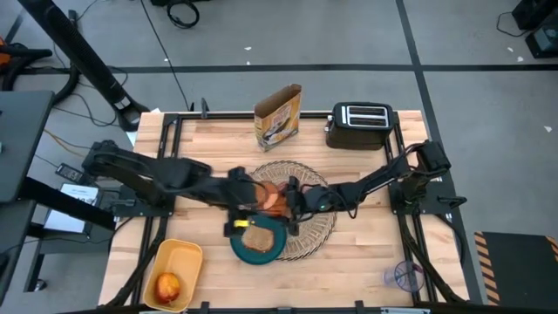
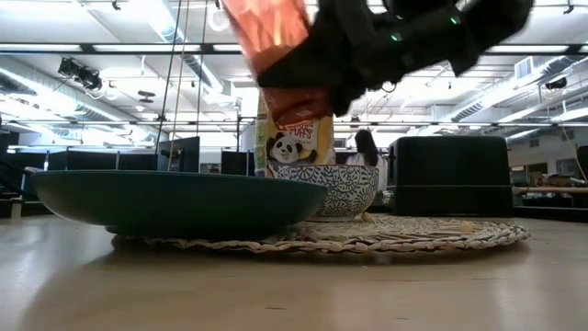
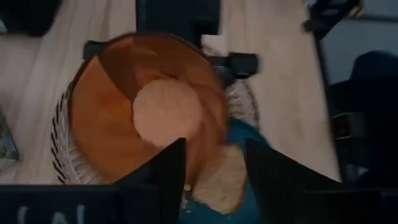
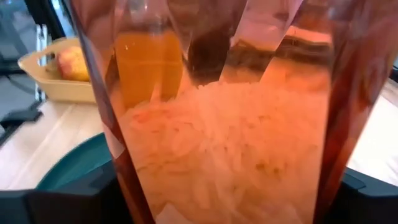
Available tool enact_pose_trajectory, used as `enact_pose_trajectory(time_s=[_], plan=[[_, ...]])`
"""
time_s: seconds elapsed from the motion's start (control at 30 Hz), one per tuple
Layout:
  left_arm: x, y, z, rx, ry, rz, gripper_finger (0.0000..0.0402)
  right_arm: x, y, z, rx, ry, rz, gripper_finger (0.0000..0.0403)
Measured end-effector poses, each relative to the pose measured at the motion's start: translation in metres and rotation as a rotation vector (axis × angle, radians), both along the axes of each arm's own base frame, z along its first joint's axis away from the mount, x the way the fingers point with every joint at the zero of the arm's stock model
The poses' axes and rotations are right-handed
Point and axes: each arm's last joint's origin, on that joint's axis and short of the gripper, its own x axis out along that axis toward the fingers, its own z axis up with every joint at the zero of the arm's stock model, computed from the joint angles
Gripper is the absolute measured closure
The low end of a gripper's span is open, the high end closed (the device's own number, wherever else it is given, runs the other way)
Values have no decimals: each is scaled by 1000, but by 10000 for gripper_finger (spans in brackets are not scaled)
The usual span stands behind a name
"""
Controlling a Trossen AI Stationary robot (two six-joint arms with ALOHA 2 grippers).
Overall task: Arrange a breakfast setting
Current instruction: Put the orange cup on the brown table mat
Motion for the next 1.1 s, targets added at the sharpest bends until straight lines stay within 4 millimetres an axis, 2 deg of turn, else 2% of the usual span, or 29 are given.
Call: enact_pose_trajectory(time_s=[0.2,0.33,0.5,0.77,0.93,1.1], plan=[[-47,-11,38,29,-184,2,231,-34,-19,-10,21,-87,-98,72],[-67,-24,52,94,-279,-71,230,-58,-42,-8,38,-126,-179,72],[-71,-39,59,146,-374,-125,230,-81,-74,-8,20,-129,-272,72],[-68,-43,56,177,-376,-132,230,-121,-113,-25,-27,-94,-341,72],[-62,-41,53,224,-393,-136,230,-125,-127,-39,-46,-88,-305,72],[-59,-37,52,252,-391,-130,230,-123,-137,-62,-41,-28,-270,72]])
